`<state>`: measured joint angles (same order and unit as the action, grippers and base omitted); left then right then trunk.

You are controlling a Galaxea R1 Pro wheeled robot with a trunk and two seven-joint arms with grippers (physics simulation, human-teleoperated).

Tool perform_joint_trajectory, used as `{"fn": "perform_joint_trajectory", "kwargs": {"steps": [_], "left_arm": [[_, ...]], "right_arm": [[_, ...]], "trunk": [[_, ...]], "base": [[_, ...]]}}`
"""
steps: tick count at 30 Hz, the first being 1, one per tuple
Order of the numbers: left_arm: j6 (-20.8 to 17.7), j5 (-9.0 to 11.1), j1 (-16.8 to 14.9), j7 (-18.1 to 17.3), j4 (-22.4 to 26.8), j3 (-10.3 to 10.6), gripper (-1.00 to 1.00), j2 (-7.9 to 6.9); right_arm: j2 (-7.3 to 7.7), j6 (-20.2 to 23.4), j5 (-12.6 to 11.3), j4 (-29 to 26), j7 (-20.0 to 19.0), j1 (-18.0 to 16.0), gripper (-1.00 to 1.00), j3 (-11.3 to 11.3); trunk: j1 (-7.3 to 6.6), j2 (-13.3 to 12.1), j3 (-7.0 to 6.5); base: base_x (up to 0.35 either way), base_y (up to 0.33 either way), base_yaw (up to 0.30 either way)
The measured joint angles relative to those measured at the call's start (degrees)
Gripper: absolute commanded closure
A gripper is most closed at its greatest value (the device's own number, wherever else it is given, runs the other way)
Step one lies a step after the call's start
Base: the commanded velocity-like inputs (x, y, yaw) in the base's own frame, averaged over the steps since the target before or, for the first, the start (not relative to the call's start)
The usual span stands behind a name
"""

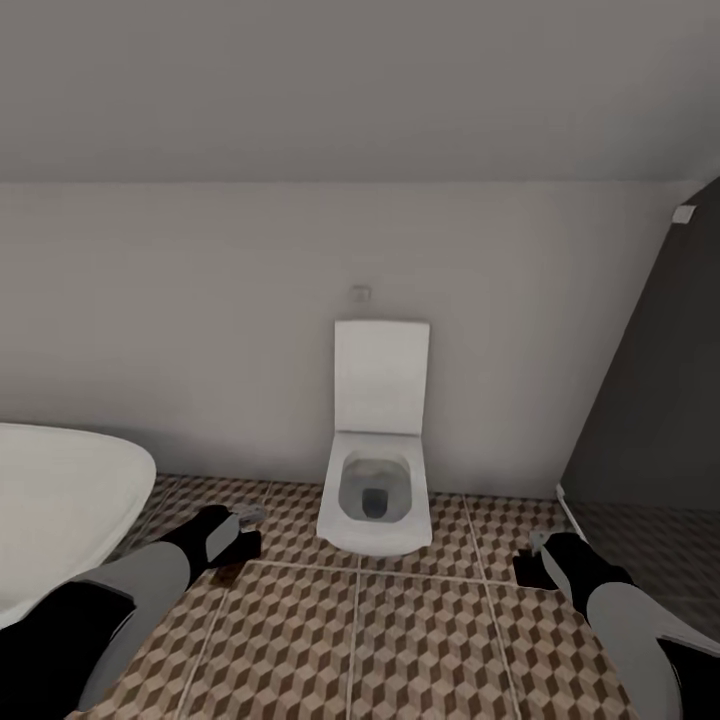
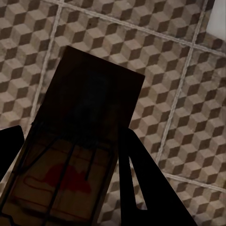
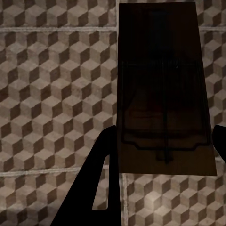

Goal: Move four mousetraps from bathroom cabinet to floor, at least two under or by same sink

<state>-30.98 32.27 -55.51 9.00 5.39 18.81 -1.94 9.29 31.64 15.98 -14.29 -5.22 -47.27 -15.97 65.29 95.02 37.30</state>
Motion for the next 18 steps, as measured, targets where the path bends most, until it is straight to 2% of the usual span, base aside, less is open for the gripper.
{"fn": "perform_joint_trajectory", "kwargs": {"steps": [18], "left_arm": [[0.0, -0.1, 0.0, 0.0, 0.0, 0.0, 1.00, 0.37]], "right_arm": [[0.02, 0.0, 0.0, 0.0, -0.1, 0.0, 1.00, 0.0]], "trunk": [[3.95, 7.2, 3.23]], "base": [[0.000, 0.000, 0.000]]}}
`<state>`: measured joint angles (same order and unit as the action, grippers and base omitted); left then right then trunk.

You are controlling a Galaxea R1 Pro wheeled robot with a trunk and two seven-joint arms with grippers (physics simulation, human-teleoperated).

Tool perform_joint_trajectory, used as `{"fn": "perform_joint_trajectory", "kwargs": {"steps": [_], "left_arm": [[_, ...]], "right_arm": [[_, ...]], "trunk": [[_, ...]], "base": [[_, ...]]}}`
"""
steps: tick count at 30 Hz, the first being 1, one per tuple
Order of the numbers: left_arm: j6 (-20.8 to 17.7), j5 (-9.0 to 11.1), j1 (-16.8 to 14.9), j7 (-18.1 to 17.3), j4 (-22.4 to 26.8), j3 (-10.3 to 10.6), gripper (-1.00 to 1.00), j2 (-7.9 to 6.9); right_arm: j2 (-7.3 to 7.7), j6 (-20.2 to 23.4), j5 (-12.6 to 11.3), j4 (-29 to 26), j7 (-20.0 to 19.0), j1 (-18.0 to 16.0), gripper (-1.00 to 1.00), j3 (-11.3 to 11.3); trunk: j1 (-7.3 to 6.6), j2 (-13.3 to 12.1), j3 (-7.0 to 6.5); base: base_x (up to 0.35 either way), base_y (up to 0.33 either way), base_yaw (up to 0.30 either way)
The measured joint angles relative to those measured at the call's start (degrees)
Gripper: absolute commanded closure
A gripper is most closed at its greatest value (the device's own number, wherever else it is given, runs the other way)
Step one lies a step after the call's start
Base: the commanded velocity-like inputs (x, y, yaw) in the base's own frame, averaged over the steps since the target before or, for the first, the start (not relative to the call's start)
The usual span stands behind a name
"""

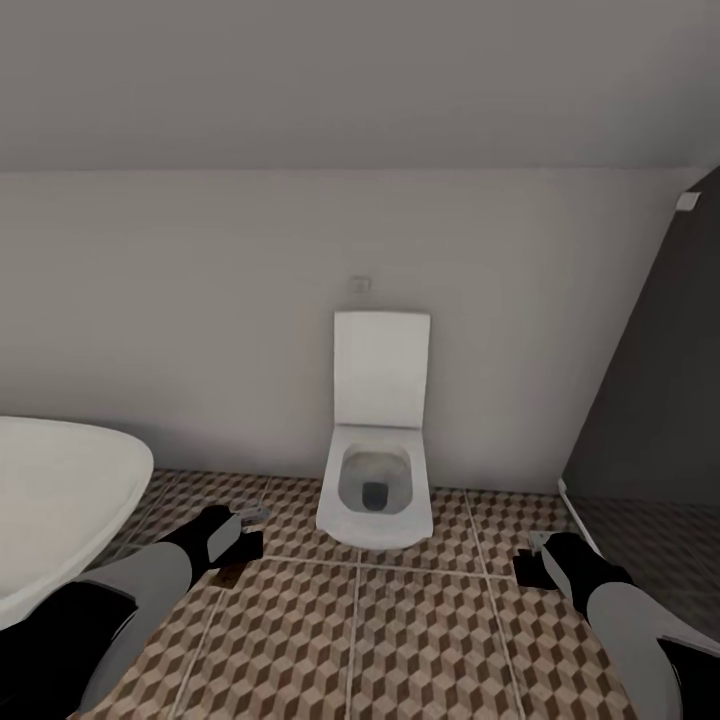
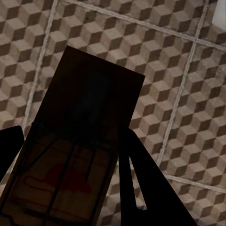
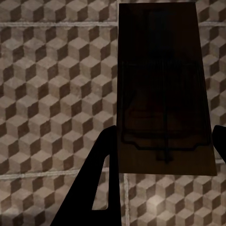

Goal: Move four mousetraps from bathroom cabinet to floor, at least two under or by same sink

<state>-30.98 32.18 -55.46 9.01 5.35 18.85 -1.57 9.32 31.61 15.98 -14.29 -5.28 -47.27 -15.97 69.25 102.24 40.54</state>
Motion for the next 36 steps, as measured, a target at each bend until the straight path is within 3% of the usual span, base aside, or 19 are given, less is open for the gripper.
{"fn": "perform_joint_trajectory", "kwargs": {"steps": [36], "left_arm": [[0.1, 0.0, 0.0, -0.1, 0.0, 0.0, 1.00, 0.01]], "right_arm": [[-0.20, -0.1, 0.0, 0.0, 0.0, 0.0, 1.00, 0.0]], "trunk": [[7.91, 14.4, 6.46]], "base": [[0.000, 0.000, 0.000]]}}
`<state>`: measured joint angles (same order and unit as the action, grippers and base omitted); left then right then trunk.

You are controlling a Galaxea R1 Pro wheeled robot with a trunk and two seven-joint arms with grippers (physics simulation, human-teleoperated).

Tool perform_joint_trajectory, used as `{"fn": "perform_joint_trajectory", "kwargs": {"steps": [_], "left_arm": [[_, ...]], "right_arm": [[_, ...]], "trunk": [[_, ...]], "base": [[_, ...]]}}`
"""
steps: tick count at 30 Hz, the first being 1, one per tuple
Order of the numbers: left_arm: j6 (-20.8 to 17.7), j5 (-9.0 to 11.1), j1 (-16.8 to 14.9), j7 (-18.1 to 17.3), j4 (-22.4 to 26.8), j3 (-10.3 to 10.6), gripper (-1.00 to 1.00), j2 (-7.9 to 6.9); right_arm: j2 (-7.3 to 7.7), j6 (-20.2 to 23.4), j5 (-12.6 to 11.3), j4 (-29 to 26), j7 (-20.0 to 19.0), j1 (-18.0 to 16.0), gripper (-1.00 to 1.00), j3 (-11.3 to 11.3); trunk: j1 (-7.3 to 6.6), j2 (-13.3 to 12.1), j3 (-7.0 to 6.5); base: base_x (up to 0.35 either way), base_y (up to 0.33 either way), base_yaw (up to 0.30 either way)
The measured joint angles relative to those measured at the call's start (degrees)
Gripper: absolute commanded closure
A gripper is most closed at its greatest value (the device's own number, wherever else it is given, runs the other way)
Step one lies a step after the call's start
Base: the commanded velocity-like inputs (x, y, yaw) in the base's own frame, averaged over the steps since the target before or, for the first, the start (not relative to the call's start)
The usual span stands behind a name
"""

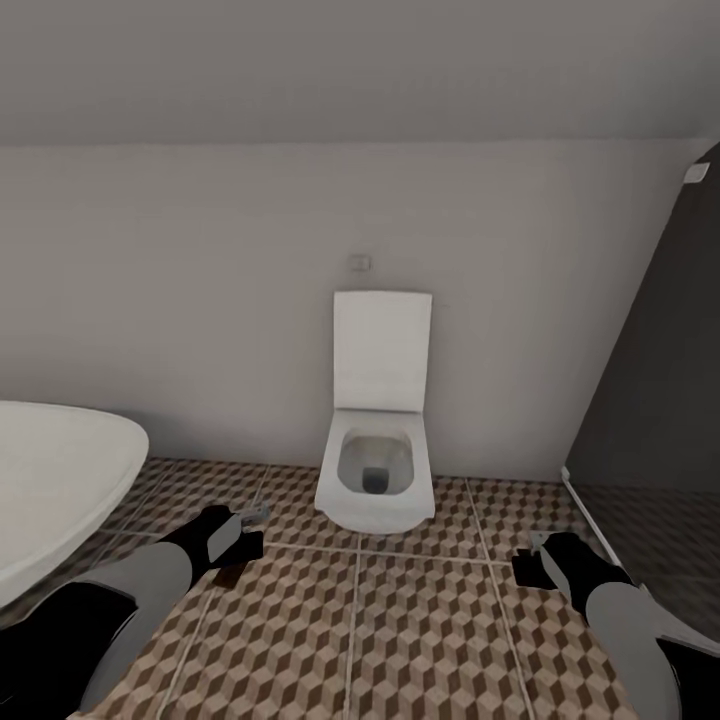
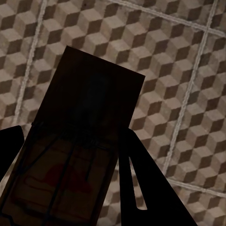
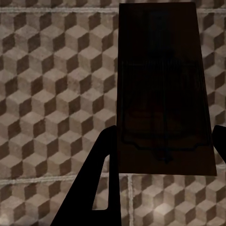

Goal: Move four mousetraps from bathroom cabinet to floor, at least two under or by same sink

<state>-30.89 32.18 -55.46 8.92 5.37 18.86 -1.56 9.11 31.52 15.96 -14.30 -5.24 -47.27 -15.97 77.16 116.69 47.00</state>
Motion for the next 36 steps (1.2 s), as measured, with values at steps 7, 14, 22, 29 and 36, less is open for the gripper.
{"fn": "perform_joint_trajectory", "kwargs": {"steps": [7, 14, 22, 29, 36], "left_arm": [[0.0, 0.0, 0.0, 0.0, 0.0, 0.0, 1.00, 0.01], [0.0, 0.0, 0.0, 0.0, 0.0, 0.0, 1.00, 0.00], [0.0, 0.0, 0.0, 0.0, 0.0, 0.0, 1.00, 0.00], [0.0, 0.0, 0.0, 0.0, 0.0, 0.0, 1.00, 0.00], [0.0, 0.0, 0.0, 0.0, 0.0, 0.0, 1.00, 0.00]], "right_arm": [[-0.13, -0.1, 0.0, 0.0, 0.0, 0.0, 1.00, 0.0], [-0.16, -0.1, 0.0, 0.0, 0.0, 0.0, 1.00, 0.0], [-0.21, -0.1, 0.0, 0.0, 0.0, 0.0, 1.00, 0.0], [-0.22, -0.1, 0.0, 0.0, 0.0, 0.0, 1.00, 0.0], [-0.16, -0.1, 0.0, 0.0, 0.0, 0.0, 1.00, 0.0]], "trunk": [[1.54, 2.8, 1.26], [3.08, 5.6, 2.51], [4.83, 8.8, 3.95], [6.37, 11.6, 5.21], [7.91, 14.4, 6.46]], "base": [[0.000, 0.000, 0.000], [0.000, 0.000, 0.000], [0.000, 0.000, 0.000], [0.000, 0.000, 0.000], [0.000, 0.000, 0.000]]}}
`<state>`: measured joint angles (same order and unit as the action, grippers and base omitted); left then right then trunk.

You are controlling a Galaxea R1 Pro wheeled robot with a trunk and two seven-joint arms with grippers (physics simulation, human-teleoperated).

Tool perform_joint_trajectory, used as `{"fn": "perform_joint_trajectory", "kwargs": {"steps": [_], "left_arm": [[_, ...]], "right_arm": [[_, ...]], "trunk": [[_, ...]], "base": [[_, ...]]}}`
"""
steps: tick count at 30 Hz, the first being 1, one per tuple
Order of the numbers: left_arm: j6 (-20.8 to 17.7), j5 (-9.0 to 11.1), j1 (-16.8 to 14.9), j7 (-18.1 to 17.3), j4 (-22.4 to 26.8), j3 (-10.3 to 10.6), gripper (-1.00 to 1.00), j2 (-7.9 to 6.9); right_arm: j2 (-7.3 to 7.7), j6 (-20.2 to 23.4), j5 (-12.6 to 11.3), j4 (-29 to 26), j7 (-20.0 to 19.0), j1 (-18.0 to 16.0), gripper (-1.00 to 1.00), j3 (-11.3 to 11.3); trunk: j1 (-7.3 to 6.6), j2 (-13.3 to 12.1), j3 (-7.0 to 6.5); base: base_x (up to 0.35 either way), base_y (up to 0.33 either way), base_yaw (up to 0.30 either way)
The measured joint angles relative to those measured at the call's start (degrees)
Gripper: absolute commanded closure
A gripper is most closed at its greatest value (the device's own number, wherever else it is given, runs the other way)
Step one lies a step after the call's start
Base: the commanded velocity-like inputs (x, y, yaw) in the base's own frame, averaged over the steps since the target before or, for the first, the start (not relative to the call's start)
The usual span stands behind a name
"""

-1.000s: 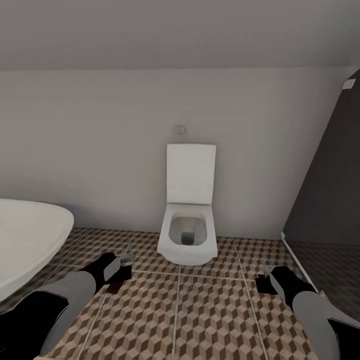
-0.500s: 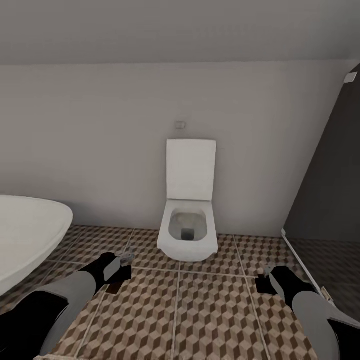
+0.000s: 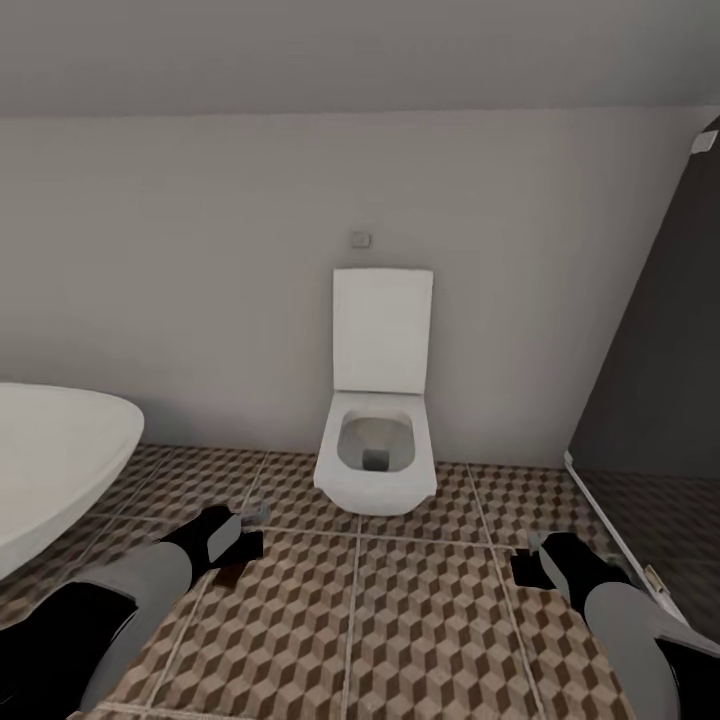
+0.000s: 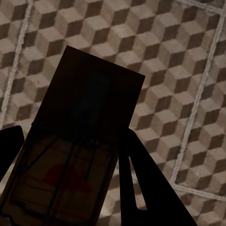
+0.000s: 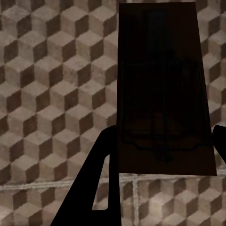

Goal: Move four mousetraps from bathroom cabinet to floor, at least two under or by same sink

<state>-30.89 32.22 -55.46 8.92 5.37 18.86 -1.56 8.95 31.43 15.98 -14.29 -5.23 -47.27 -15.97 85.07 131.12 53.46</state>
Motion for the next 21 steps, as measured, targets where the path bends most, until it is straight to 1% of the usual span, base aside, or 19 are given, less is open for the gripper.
{"fn": "perform_joint_trajectory", "kwargs": {"steps": [21], "left_arm": [[0.0, 0.0, 0.0, 0.0, 0.0, 0.0, 1.00, 0.00]], "right_arm": [[-0.06, 0.0, 0.0, 0.0, 0.0, 0.0, 1.00, 0.0]], "trunk": [[4.61, 8.4, 3.77]], "base": [[0.000, 0.000, 0.000]]}}
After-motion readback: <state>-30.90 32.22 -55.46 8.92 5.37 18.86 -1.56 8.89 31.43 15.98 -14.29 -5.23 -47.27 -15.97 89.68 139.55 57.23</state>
